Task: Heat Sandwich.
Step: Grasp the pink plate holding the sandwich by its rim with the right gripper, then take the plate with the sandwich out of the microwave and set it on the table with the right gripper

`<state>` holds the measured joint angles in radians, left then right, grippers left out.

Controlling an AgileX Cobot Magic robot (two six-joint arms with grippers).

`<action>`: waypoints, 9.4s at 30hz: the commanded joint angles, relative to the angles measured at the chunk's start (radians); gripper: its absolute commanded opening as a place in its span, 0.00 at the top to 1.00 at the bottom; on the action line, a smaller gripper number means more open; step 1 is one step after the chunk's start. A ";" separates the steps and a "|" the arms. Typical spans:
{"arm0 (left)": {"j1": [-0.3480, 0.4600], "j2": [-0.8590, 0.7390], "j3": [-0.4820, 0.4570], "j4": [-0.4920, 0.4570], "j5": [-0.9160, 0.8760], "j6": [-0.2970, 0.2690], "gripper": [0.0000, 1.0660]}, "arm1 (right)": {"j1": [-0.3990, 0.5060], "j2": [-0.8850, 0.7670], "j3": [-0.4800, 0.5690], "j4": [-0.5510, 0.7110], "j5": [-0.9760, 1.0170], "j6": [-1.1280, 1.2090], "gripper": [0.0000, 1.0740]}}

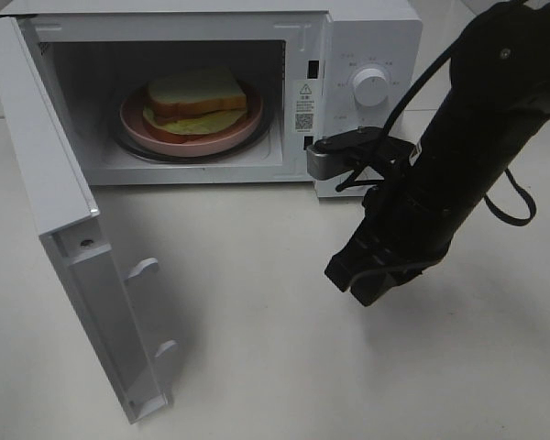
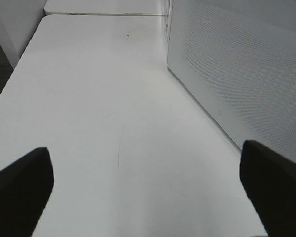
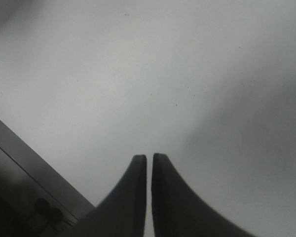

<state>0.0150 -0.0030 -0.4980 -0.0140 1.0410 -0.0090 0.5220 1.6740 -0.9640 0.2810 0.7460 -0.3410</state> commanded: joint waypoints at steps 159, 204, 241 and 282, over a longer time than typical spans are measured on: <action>-0.003 -0.022 0.003 0.000 -0.005 -0.003 0.09 | 0.119 0.775 -1.065 -0.385 -0.085 -0.734 0.98; -0.003 -0.022 0.003 0.000 -0.005 -0.003 0.09 | 0.118 0.514 -0.654 -0.317 -0.294 -1.084 1.00; -0.003 -0.022 0.003 0.000 -0.005 -0.003 0.09 | 0.119 0.239 -0.279 -0.318 -0.456 -1.117 1.00; -0.003 -0.022 0.003 0.000 -0.005 -0.003 0.09 | 0.119 -0.179 0.127 -0.317 -0.470 -1.101 1.00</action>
<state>0.0150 -0.0040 -0.4980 -0.0140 1.0410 -0.0090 0.6500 1.5240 -0.8430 -0.0380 0.3020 -1.4660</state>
